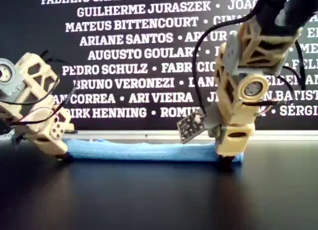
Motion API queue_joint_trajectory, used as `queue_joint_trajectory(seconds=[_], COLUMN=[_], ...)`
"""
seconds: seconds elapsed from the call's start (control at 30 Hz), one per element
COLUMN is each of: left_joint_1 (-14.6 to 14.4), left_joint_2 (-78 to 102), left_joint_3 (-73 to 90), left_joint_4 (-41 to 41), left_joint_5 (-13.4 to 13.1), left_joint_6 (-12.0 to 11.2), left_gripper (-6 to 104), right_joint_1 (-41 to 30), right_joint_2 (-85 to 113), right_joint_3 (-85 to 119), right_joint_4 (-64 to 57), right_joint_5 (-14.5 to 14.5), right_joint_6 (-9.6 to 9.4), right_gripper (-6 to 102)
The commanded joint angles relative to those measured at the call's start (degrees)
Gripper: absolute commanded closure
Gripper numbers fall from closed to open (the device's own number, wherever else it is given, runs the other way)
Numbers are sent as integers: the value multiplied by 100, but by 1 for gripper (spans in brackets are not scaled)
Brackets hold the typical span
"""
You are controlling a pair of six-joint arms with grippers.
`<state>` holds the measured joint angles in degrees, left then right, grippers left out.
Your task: Fold a cloth
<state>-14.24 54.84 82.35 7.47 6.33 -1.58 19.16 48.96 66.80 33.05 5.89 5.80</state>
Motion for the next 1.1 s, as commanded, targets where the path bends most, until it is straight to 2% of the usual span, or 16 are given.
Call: queue_joint_trajectory(seconds=[0.0, 0.13, 0.27, 0.33, 0.47, 0.77, 0.83, 0.93, 1.07], left_joint_1=[-123, -123, -123, -114, -88, -123, -123, -123, -123], left_joint_2=[-35, -79, -88, -88, -88, 35, 35, 35, 18], left_joint_3=[-158, -281, -290, -281, -281, -299, -299, -308, -290], left_joint_4=[53, 88, 88, 79, 70, 70, 62, 53, 62], left_joint_5=[-18, 9, 26, 26, 53, 70, 79, 79, 79], left_joint_6=[26, 26, 26, 26, 26, 26, 26, -62, 0], left_gripper=[0, 5, 17, 25, 38, 69, 77, 88, 100], right_joint_1=[-9, -18, -18, -18, -18, -9, -26, -18, -18], right_joint_2=[123, 123, 123, 123, 132, 211, 167, 141, 141], right_joint_3=[-378, -352, -316, -308, -308, -387, -387, -387, -387], right_joint_4=[123, 123, 123, 123, 123, 105, 105, 105, 105], right_joint_5=[-18, -18, -18, -18, -18, -18, -18, -18, -18], right_joint_6=[-26, 26, 35, 35, 35, 44, 44, -9, -26], right_gripper=[18, 18, 19, 23, 42, 93, 99, 97, 96])
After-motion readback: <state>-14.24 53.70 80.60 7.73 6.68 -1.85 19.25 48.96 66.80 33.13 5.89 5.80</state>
